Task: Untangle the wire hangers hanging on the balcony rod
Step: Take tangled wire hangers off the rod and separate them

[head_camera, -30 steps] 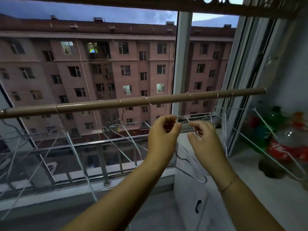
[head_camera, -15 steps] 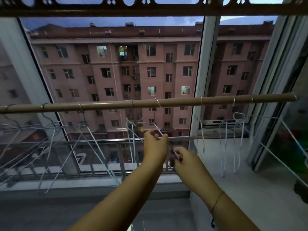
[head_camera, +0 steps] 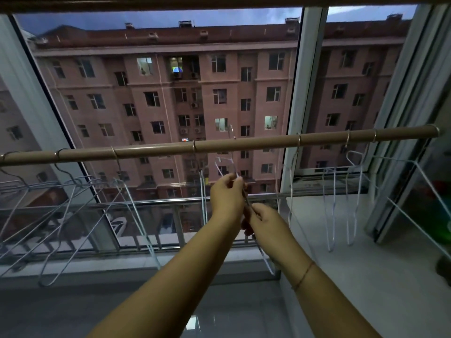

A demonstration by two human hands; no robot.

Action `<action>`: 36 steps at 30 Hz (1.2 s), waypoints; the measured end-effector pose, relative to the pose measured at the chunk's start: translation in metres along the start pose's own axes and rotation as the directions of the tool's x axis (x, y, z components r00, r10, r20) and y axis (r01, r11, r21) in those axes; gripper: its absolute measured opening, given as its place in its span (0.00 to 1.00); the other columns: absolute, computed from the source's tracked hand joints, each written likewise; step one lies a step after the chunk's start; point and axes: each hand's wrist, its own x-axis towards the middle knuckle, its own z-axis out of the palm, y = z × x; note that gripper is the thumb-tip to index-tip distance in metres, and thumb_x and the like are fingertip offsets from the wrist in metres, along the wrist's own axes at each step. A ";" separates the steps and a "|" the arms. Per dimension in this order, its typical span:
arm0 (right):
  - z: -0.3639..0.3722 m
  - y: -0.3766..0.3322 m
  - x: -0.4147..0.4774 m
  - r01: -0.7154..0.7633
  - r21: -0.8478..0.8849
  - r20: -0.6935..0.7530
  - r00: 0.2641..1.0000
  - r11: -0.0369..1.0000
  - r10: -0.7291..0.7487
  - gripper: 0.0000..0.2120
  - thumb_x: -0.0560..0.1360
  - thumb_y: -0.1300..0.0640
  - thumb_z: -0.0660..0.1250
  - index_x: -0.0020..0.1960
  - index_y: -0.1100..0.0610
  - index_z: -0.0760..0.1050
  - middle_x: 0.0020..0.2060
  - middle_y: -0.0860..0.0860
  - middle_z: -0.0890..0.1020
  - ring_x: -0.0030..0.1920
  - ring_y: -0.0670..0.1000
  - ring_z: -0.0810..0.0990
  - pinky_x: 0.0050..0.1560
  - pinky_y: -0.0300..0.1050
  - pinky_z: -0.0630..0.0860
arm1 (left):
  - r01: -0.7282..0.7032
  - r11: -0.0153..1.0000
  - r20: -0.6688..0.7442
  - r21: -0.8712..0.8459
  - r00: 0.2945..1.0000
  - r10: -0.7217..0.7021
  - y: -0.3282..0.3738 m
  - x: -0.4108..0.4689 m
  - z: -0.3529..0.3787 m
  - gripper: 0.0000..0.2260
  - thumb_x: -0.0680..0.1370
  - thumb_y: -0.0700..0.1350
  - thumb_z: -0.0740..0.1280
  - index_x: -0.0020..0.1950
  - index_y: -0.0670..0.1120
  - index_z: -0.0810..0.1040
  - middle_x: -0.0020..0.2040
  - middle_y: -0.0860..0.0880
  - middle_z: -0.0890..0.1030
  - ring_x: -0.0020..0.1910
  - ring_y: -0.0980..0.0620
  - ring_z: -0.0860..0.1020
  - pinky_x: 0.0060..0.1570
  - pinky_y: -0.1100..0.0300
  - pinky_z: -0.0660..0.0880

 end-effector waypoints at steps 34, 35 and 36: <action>-0.015 0.074 0.002 0.029 -0.456 0.088 0.996 0.889 0.013 0.15 0.75 0.52 0.64 0.61 0.51 0.75 0.59 0.50 0.78 0.60 0.52 0.74 0.66 0.52 0.67 | 0.106 0.904 0.252 0.415 0.941 -0.226 -0.089 -0.028 -0.064 0.11 0.80 0.40 0.59 0.53 0.46 0.81 0.45 0.50 0.79 0.45 0.54 0.74 0.40 0.64 0.69; -0.017 0.076 0.000 0.013 -0.468 0.087 0.996 0.884 0.031 0.12 0.75 0.52 0.64 0.58 0.51 0.76 0.55 0.49 0.80 0.58 0.52 0.76 0.65 0.53 0.68 | 0.106 0.903 0.260 0.417 0.938 -0.230 -0.089 -0.029 -0.064 0.11 0.80 0.40 0.60 0.52 0.46 0.82 0.47 0.49 0.80 0.47 0.53 0.74 0.40 0.64 0.69; -0.020 0.078 -0.002 0.002 -0.452 0.083 0.996 0.892 0.040 0.09 0.75 0.53 0.64 0.54 0.51 0.78 0.51 0.49 0.81 0.55 0.51 0.78 0.61 0.51 0.71 | 0.104 0.906 0.272 0.411 0.934 -0.231 -0.089 -0.031 -0.064 0.11 0.80 0.40 0.60 0.52 0.46 0.82 0.48 0.49 0.80 0.48 0.53 0.74 0.40 0.65 0.69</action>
